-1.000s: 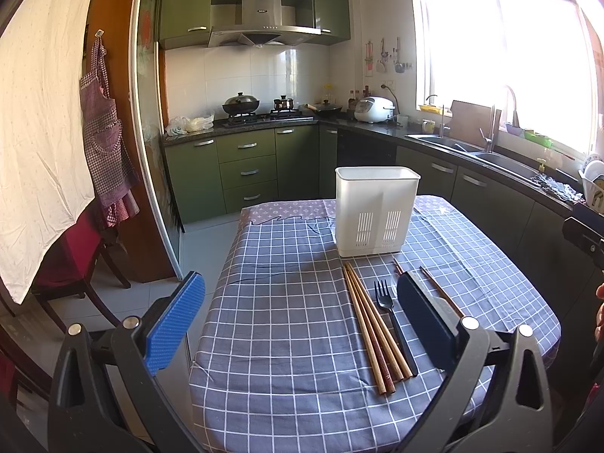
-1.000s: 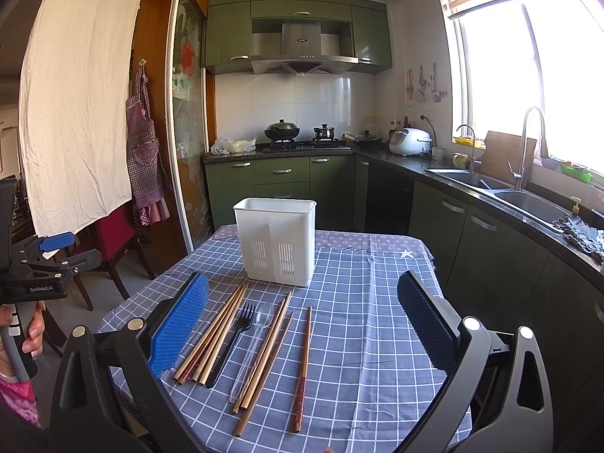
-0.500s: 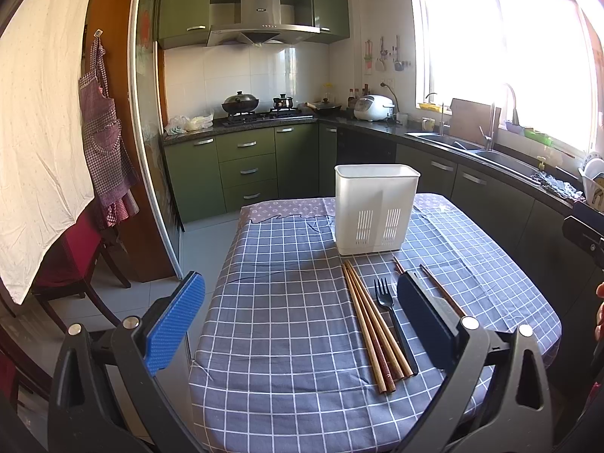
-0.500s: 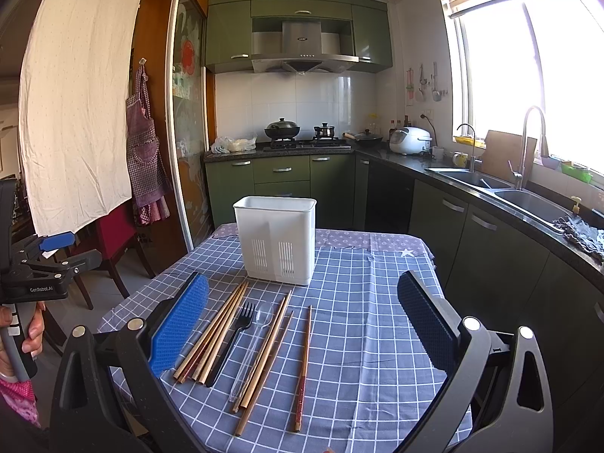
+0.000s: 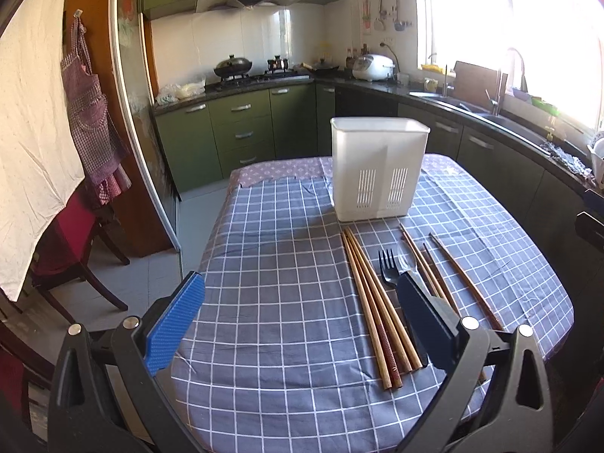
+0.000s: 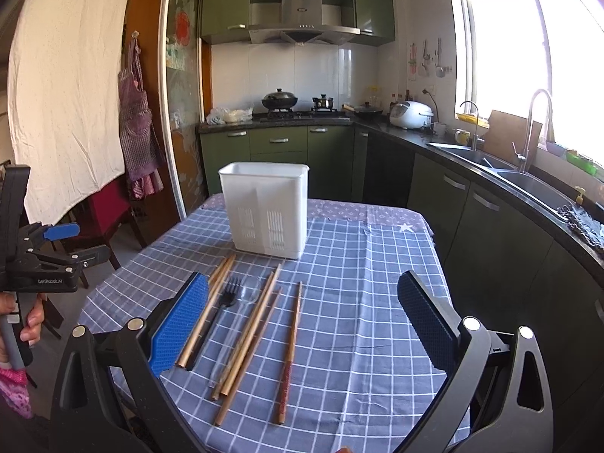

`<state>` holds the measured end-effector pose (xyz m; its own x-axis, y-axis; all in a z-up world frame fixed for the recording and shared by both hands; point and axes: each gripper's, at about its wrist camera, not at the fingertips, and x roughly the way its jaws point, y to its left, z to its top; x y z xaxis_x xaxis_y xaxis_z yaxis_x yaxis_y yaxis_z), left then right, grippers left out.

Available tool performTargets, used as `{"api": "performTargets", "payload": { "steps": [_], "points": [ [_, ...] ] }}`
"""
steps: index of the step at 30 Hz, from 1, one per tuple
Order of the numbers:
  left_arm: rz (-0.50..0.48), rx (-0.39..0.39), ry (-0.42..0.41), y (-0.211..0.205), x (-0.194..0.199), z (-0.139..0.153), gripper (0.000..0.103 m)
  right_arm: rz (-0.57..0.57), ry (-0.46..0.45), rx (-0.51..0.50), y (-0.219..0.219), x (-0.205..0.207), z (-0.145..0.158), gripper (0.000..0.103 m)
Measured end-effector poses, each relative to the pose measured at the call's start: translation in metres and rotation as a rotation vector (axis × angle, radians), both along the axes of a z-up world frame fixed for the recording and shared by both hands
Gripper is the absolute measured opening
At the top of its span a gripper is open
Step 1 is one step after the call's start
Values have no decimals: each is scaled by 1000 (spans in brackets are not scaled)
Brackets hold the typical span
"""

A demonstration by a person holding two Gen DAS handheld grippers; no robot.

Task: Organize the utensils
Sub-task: 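Lower the left tool to the black fork and close on it, then lift the black fork with the left tool while the right tool grasps the clear spoon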

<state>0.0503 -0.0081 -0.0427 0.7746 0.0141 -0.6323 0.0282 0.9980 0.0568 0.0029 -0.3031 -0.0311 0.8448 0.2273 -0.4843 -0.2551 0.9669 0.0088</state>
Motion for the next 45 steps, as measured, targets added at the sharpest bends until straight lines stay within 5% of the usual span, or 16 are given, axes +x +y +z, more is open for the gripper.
{"api": "performTargets", "payload": {
  "steps": [6,9,12,17,21,28,45],
  "points": [
    [-55,-95,205,-16,50,-34,97,-17,149,20,-24,48,-34,99],
    [-84,-109,288,-31,72,-46,96,-65,316,80,-42,79,-53,99],
    [-131,-130,363,-49,88,-53,85,-52,387,129,-51,98,-66,97],
    [-175,-84,431,-81,104,-63,70,-67,411,94,-54,110,-72,86],
    [-179,-80,520,-93,114,-78,48,-67,424,68,-49,113,-74,78],
    [-145,-120,622,-97,127,-96,20,-57,430,48,-45,112,-76,76],
    [-127,-105,637,-109,145,-108,9,-32,427,26,-33,114,-74,72]
  ]
}}
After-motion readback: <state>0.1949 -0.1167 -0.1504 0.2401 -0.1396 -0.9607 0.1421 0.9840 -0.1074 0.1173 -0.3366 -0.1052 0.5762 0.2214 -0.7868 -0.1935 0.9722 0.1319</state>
